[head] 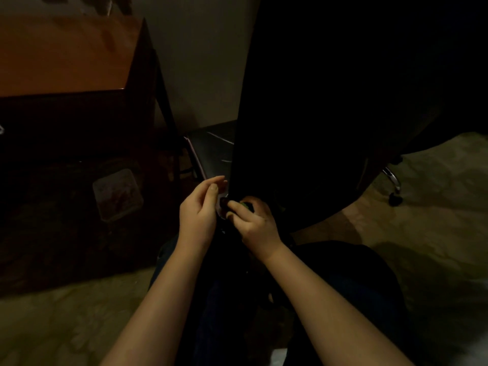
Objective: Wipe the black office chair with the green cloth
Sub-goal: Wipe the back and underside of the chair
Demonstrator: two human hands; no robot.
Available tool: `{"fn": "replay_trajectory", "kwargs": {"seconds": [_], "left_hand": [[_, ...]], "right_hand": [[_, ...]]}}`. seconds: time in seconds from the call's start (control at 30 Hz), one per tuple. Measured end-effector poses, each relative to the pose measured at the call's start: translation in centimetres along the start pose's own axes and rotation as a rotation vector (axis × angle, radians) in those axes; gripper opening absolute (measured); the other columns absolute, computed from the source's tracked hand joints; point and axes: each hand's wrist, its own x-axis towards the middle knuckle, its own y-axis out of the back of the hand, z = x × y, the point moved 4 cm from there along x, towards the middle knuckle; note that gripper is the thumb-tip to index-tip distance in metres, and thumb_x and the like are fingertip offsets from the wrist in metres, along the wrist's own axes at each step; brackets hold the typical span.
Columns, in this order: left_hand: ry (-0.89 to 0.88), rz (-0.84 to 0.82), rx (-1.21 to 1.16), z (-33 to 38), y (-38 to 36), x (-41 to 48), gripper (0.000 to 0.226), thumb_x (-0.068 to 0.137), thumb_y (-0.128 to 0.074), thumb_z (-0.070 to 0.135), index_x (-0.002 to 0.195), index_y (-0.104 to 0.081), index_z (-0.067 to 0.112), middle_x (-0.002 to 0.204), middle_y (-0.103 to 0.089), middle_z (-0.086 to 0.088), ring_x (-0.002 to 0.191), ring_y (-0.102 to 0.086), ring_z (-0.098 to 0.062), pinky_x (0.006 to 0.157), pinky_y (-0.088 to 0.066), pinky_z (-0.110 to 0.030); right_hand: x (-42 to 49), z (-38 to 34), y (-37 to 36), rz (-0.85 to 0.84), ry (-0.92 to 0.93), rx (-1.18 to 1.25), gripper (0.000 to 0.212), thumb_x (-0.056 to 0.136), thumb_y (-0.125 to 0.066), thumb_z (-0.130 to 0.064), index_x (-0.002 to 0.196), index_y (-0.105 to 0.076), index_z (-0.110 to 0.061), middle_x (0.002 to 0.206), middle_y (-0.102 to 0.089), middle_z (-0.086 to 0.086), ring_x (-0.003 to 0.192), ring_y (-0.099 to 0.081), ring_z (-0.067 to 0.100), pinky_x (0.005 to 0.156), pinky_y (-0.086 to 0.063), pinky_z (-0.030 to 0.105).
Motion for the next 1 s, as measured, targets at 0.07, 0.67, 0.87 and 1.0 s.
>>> {"fn": "replay_trajectory", "kwargs": {"seconds": [0.07, 0.67, 0.87, 1.0], "left_hand": [[-0.029, -0.025, 0.03, 0.2, -0.2, -0.2, 0.024, 0.101, -0.047, 0.013, 0.113, -0.066, 0.022, 0.11, -0.069, 0.005, 0.106, -0.063, -0.001, 0.09, -0.049, -0.019], [-0.378, -0.023, 0.455, 0.3, -0.9, -0.4, 0.029, 0.088, -0.068, 0.017, 0.115, -0.061, 0.012, 0.107, -0.061, 0.006, 0.099, -0.061, -0.005, 0.087, -0.054, -0.028], [-0.633, -0.076, 0.693, 0.8, -2.0, -1.1, 0.024, 0.09, -0.06, 0.011, 0.113, -0.064, 0.007, 0.106, -0.063, -0.004, 0.102, -0.057, -0.018, 0.079, -0.049, -0.027], [-0.615, -0.059, 0.706, 0.8, -1.8, -1.0, 0.031, 0.084, -0.069, -0.002, 0.113, -0.064, 0.007, 0.107, -0.063, -0.004, 0.102, -0.056, -0.015, 0.071, -0.051, -0.028]], "right_hand": [[0.0, 0.1, 0.1, -0.013, -0.001, 0.041, 0.008, 0.078, -0.08, -0.014, 0.084, -0.077, -0.009, 0.107, -0.073, 0.003, 0.099, -0.053, 0.028, 0.073, -0.056, 0.037], [0.9, 10.4, 9.6, 0.703, -0.723, 0.298, 0.034, 0.07, -0.061, 0.021, 0.088, -0.072, -0.006, 0.107, -0.059, 0.001, 0.106, -0.055, 0.019, 0.092, -0.046, 0.033], [-0.8, 14.5, 9.1, 0.701, -1.115, 0.423, 0.038, 0.065, -0.049, 0.022, 0.096, -0.063, 0.006, 0.109, -0.055, 0.026, 0.107, -0.056, 0.039, 0.086, -0.046, 0.037], [-0.4, 13.2, 8.9, 0.69, -1.027, 0.357, 0.039, 0.061, -0.05, 0.019, 0.093, -0.065, 0.003, 0.101, -0.059, 0.022, 0.1, -0.058, 0.029, 0.082, -0.04, 0.016]]}}
